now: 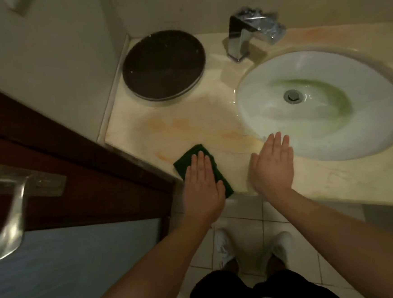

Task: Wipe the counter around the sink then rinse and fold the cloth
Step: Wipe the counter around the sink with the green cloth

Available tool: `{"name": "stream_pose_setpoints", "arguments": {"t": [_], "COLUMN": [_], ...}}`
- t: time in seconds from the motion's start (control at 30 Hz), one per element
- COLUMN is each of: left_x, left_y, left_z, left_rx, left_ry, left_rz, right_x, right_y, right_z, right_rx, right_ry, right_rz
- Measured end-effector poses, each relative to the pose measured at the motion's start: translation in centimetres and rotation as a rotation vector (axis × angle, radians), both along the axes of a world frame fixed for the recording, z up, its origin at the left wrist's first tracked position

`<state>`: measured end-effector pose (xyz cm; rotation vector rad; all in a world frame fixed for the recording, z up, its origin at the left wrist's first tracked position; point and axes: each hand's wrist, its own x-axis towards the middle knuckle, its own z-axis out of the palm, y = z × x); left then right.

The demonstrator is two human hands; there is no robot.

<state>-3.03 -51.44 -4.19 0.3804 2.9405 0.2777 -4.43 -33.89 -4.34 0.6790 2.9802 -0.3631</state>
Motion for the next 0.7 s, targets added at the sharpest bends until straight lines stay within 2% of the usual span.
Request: {"name": "stream_pose_setpoints", "arguments": {"t": [0.43, 0.53, 0.7], "left_x": [-12.1, -14.9, -17.8], "left_y": [-10.9, -10.8, -10.1], "left_z": [0.5, 0.7, 0.3], "left_rx": [-0.071, -0.08, -0.085], "left_ry": [0.013, 0.007, 0.041], "left_rz": [0.4, 0.4, 0.284], "right_x": [-2.1, -2.1, -2.3], "right_y": [-0.4, -0.5, -0.4], "right_z": [0.3, 0.2, -0.1], "right_rx": [-0.005, -0.005, -0.001], "right_ry": [-0.005, 0.007, 0.005], "right_rz": [-0.004, -0.002, -0.001]}}
